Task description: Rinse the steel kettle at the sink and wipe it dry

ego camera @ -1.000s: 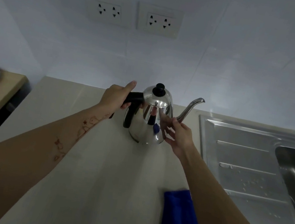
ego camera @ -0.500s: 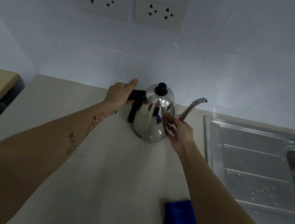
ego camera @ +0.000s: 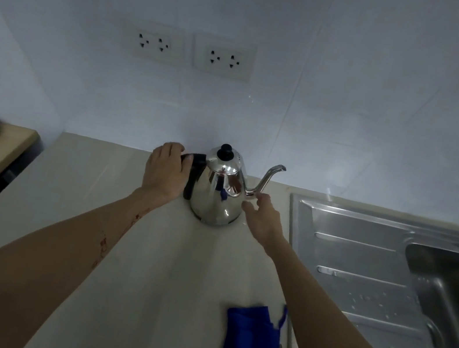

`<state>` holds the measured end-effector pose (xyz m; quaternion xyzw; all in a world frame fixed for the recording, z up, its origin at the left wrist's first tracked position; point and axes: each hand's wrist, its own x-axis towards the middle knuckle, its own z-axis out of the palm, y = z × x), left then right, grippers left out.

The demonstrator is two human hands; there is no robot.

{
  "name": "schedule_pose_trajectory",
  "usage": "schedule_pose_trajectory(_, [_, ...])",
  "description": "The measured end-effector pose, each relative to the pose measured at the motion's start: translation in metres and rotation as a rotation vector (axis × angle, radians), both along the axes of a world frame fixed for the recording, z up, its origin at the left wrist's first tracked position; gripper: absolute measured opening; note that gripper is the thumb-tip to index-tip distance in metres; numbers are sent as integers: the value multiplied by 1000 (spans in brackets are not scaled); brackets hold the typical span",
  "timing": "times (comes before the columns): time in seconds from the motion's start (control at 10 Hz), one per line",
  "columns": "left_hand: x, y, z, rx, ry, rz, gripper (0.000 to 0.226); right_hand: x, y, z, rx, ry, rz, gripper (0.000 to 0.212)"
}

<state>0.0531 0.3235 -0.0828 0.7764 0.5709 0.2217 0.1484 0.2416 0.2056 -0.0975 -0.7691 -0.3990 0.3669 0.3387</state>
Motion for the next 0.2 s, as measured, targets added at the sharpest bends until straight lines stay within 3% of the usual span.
schedule_pose_trajectory(0.2, [0,-50,29,-3,296,-121,44,10,-24,42,-3,-427,240,49])
